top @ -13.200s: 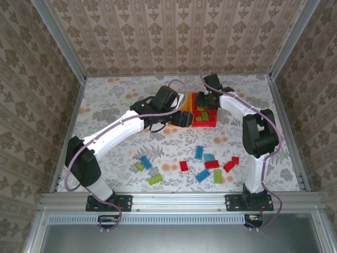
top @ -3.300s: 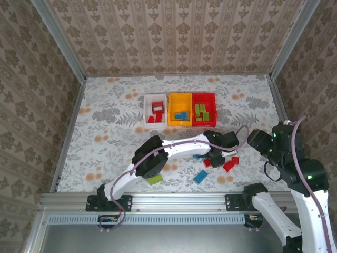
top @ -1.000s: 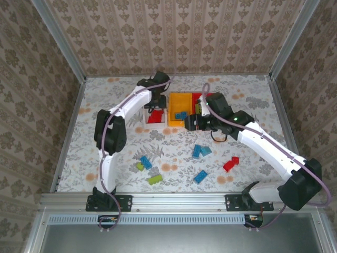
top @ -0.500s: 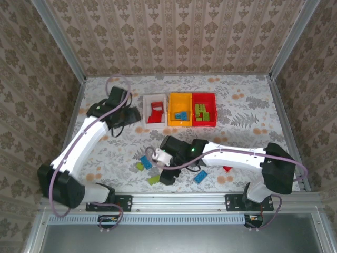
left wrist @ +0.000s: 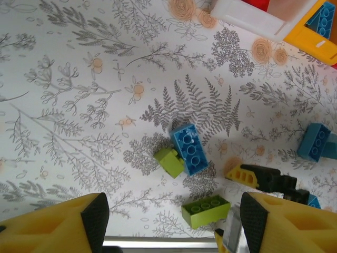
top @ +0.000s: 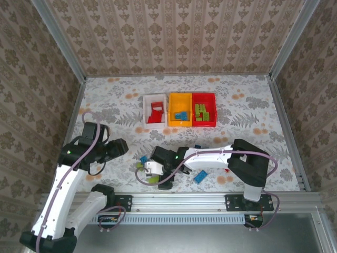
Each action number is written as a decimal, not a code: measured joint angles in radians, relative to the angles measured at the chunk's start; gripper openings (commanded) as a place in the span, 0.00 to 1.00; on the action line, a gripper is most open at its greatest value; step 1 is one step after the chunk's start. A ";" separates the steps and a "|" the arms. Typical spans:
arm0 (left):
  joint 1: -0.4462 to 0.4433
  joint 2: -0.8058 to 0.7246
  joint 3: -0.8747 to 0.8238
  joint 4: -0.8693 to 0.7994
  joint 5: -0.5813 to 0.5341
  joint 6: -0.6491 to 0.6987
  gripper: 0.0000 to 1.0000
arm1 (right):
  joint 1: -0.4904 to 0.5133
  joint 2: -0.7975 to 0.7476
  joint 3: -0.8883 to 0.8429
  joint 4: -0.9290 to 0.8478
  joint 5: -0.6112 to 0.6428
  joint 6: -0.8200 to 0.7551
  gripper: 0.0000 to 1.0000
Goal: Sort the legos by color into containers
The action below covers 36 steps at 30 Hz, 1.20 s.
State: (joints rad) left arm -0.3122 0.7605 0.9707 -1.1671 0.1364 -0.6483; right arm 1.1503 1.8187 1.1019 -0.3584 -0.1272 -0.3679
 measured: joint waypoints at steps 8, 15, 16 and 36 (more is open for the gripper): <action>0.006 0.006 -0.003 -0.023 0.000 0.012 0.69 | 0.031 0.076 0.061 0.043 0.026 -0.020 0.71; 0.006 0.006 -0.004 -0.021 0.018 0.020 0.68 | 0.045 0.109 0.091 0.048 0.042 -0.008 0.34; 0.006 0.006 -0.005 -0.019 0.021 0.021 0.68 | 0.045 0.109 0.091 0.048 0.046 -0.006 0.30; -0.288 0.314 0.147 0.323 0.130 0.073 0.67 | -0.510 -0.328 0.018 0.058 0.136 0.303 0.21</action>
State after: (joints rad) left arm -0.5999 1.0744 1.1179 -0.8436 0.2668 -0.5755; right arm 0.6399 1.4906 1.1198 -0.3008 0.0086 -0.0650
